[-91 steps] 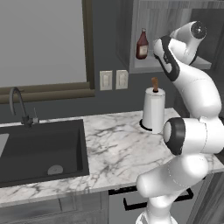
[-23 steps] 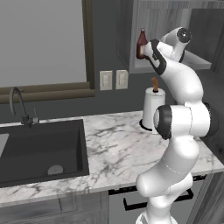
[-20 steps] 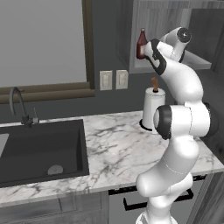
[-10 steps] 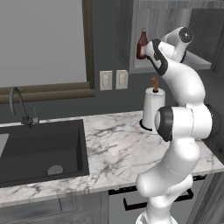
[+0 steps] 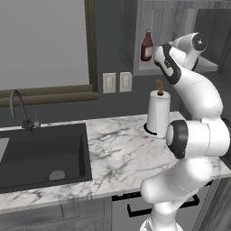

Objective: Collect the turmeric, ketchup, and shaker from the cabinet and place them next to the stove.

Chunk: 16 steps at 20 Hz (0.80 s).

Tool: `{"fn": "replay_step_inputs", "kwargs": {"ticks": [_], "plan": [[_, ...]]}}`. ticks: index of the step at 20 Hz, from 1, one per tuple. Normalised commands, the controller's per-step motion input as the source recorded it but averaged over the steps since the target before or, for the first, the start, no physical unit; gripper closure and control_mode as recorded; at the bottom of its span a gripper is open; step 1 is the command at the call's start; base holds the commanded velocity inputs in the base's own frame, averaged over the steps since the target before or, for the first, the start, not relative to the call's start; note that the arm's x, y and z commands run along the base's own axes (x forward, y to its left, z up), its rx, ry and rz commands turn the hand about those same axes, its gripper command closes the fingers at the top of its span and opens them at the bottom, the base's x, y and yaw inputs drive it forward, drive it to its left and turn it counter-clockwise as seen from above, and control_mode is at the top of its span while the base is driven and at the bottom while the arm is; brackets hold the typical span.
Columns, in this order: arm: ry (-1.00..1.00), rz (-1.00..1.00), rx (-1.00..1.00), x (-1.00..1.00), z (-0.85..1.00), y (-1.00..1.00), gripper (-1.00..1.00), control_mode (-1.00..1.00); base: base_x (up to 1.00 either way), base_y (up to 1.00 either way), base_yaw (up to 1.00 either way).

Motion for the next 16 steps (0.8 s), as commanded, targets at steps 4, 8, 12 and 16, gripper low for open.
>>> {"fn": "replay_step_inputs", "kwargs": {"ticks": [4,8,12,16], "plan": [[-0.05,0.0,0.0,-0.36,0.0,0.01,1.0,-1.0,0.0,0.0,0.0],[-0.06,0.0,0.0,-0.38,0.0,0.0,1.0,-1.0,0.0,0.0,0.0],[-0.06,0.0,0.0,-0.44,0.0,0.01,1.0,-1.0,0.0,0.0,0.0],[-0.06,0.0,0.0,-0.58,0.0,0.09,1.0,-1.0,0.0,0.0,0.0]]}}
